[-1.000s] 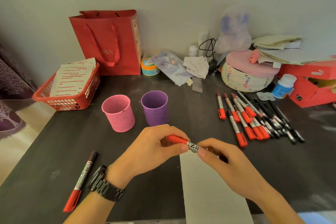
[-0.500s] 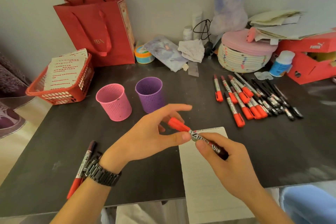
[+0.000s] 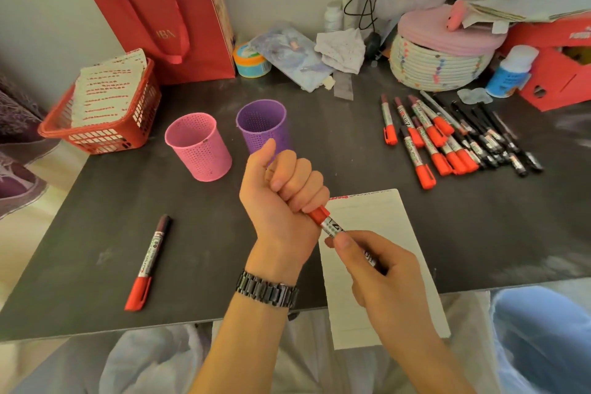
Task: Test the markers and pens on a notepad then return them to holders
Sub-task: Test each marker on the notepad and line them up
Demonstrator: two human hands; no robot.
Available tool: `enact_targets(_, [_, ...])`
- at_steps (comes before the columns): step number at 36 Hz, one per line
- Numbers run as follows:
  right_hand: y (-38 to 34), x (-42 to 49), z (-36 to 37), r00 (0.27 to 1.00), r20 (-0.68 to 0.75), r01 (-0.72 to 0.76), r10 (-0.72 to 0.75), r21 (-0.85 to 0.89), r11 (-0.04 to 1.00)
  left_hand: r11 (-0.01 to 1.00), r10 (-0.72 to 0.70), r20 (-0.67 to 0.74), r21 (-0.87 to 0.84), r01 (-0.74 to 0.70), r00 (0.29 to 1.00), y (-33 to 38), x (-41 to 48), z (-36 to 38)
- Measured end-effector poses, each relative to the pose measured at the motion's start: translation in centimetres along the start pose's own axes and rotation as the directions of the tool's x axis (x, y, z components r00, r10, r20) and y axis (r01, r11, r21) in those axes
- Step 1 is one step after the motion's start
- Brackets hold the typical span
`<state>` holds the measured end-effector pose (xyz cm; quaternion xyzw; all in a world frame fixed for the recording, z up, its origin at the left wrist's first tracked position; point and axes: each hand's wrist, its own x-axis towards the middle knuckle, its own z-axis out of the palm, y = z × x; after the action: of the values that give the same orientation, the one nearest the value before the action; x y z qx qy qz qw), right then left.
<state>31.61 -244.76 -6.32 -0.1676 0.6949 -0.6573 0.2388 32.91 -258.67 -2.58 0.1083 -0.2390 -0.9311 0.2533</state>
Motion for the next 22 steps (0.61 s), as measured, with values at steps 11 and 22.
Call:
enact_targets(11, [-0.6,-1.0,0.6,0.998,-0.056,0.013,-0.016,-0.050,0.999,0.998,0.001,-0.072,-0.057,-0.005,0.997,-0.4,-0.6,-0.9])
enact_targets(22, [-1.9,-0.5,4.9,0.996,0.018,0.092,-0.090,-0.158,0.983,0.986,0.066,-0.118,-0.146,-0.083,0.991,4.2,-1.8,-2.5])
